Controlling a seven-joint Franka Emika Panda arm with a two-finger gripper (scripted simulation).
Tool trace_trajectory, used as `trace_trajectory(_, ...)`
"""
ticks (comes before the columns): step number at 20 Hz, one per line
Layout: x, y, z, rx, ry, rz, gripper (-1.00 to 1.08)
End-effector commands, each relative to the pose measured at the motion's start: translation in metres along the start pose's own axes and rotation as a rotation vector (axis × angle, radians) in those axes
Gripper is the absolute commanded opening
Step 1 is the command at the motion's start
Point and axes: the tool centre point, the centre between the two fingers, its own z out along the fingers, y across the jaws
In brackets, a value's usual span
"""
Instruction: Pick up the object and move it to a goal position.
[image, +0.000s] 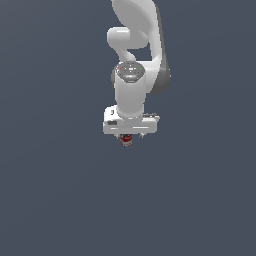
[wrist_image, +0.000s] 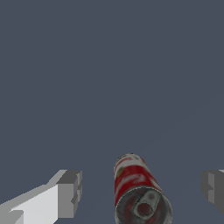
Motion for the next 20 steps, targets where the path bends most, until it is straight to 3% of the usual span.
trace_trajectory(1, 0.0000, 0.0000, 0.0000, 0.000, 0.000, 0.000, 1.00)
trace_trajectory(20, -0.0041, 0.0047, -0.0026, -0.012, 0.004, 0.046, 1.00)
